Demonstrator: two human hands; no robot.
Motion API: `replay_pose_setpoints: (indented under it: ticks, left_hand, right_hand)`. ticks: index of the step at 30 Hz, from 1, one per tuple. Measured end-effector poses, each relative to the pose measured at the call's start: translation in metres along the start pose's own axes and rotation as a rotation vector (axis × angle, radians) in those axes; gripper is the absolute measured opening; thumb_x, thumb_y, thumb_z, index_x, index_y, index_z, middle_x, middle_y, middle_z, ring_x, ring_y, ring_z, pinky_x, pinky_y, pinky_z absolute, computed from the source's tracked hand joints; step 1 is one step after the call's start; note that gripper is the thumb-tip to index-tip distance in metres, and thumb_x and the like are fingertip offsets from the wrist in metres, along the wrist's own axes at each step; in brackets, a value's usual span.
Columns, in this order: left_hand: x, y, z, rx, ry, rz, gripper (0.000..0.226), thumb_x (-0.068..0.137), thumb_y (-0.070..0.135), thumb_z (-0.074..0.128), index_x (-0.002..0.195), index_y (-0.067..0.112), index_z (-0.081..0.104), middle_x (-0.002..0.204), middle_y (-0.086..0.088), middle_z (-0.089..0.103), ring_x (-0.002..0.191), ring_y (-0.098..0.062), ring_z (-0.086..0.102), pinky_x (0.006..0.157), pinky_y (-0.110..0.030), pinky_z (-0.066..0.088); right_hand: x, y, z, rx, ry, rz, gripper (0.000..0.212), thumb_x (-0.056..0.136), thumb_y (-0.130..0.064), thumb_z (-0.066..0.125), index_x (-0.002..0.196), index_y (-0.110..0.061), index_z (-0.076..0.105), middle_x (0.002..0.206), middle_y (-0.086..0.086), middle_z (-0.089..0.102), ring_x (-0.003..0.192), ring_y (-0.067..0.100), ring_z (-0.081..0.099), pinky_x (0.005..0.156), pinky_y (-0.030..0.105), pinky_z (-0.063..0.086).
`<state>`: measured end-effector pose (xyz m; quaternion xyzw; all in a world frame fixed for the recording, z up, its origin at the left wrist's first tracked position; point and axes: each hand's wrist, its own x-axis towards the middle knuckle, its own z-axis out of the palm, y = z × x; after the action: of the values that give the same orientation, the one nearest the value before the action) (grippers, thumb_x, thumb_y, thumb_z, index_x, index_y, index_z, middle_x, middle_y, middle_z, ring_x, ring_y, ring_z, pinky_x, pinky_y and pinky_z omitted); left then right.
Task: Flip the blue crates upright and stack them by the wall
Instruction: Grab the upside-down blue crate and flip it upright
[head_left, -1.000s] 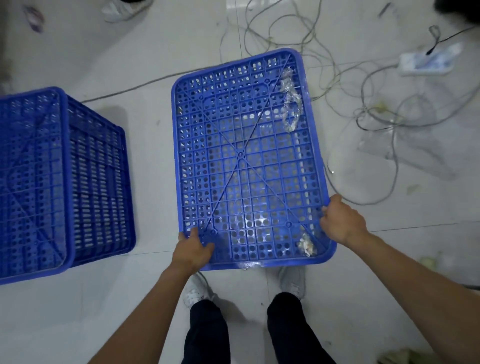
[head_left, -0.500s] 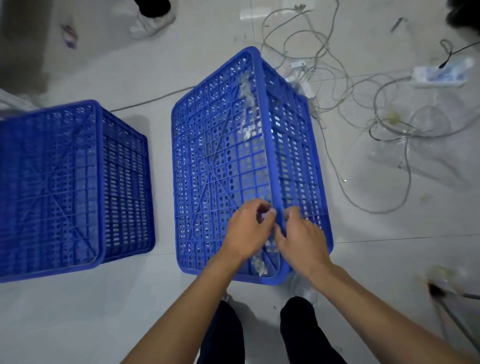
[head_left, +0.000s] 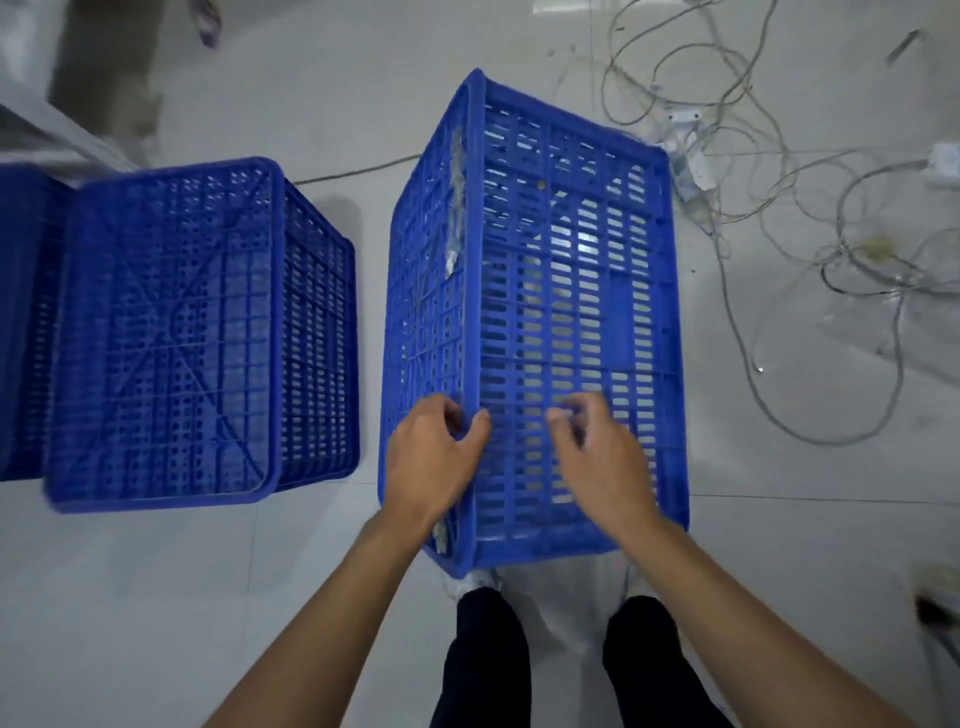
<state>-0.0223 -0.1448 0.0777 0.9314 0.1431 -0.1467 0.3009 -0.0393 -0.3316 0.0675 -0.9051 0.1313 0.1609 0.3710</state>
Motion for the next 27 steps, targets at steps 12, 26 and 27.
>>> replay_pose_setpoints:
  ticks: [12, 26, 27]
  left_hand:
    - [0.053, -0.148, -0.048, 0.053, -0.056, -0.275, 0.038, 0.096, 0.043, 0.055, 0.077, 0.014, 0.041, 0.067, -0.002, 0.045, 0.060, -0.019, 0.043, 0.049, -0.031, 0.031]
    - [0.052, -0.156, -0.015, -0.091, -0.094, -0.343, 0.020, 0.097, 0.035, 0.057, 0.094, 0.018, 0.047, 0.083, -0.001, 0.054, 0.066, -0.011, 0.050, 0.051, -0.024, 0.037]
    - [0.052, -0.151, -0.014, -0.101, -0.099, -0.342, 0.019, 0.097, 0.035, 0.056, 0.096, 0.018, 0.047, 0.082, 0.000, 0.054, 0.065, -0.010, 0.050, 0.051, -0.024, 0.036]
  right_hand:
    - [0.038, 0.037, 0.039, 0.226, 0.026, 0.494, 0.069, 0.088, -0.059, 0.060, 0.134, -0.008, 0.050, 0.122, 0.009, 0.059, 0.111, 0.029, 0.060, 0.084, 0.037, 0.049]
    - [0.035, 0.033, 0.039, 0.649, -0.014, 0.679, 0.063, 0.063, -0.069, 0.079, 0.084, -0.010, 0.075, 0.067, 0.009, 0.075, 0.057, 0.025, 0.074, 0.048, 0.029, 0.057]
    - [0.035, 0.035, 0.038, 0.642, 0.014, 0.671, 0.061, 0.062, -0.068, 0.080, 0.081, -0.010, 0.075, 0.066, 0.008, 0.075, 0.056, 0.024, 0.073, 0.047, 0.029, 0.057]
